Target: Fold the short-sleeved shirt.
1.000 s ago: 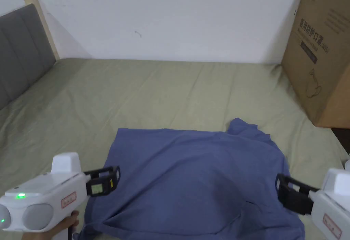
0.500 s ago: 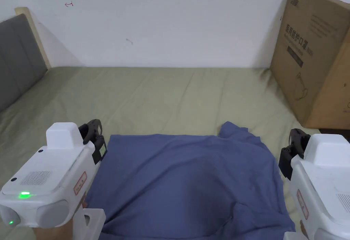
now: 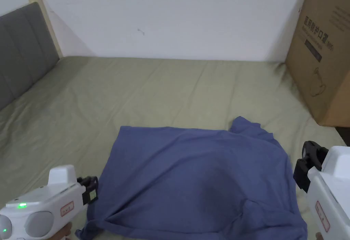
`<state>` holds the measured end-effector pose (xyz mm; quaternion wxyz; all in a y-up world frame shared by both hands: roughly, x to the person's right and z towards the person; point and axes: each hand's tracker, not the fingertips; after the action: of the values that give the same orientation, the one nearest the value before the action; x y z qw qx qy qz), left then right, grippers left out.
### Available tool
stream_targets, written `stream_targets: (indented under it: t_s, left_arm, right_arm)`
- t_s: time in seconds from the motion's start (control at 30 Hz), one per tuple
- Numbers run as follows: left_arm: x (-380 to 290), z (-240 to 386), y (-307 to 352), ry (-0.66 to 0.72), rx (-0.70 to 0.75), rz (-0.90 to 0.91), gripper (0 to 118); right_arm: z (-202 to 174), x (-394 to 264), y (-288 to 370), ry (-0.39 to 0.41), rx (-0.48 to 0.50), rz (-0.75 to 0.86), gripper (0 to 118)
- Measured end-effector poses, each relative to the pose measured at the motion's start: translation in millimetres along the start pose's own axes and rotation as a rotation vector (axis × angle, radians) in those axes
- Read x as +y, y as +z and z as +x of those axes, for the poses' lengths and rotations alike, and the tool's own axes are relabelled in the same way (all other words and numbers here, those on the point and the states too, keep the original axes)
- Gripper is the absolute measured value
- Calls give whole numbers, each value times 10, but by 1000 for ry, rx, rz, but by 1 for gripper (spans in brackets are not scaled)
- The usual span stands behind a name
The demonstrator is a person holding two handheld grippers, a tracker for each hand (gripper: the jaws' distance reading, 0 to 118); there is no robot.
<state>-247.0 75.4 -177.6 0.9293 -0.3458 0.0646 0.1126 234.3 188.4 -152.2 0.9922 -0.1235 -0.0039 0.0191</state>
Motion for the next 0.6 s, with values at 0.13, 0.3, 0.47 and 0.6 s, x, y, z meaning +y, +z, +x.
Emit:
stream_targets:
  t_s: [0.13, 0.3, 0.47, 0.6]
  left_arm:
    - [-293, -228, -224, 92, 86, -139, 89]
    - [-525, -274, -330, 36, 116, -209, 99]
    - [-655, -211, -477, -78, 125, -273, 71]
    - [-679, -159, -517, -37, 47, -305, 3]
  right_arm:
    - [-14, -95, -57, 9, -2, -39, 0]
    - [-32, -214, -88, 7, -3, -83, 0]
    - [-19, -295, -107, 17, -10, -121, 0]
    - [70, -403, -116, 1, -27, -172, 0]
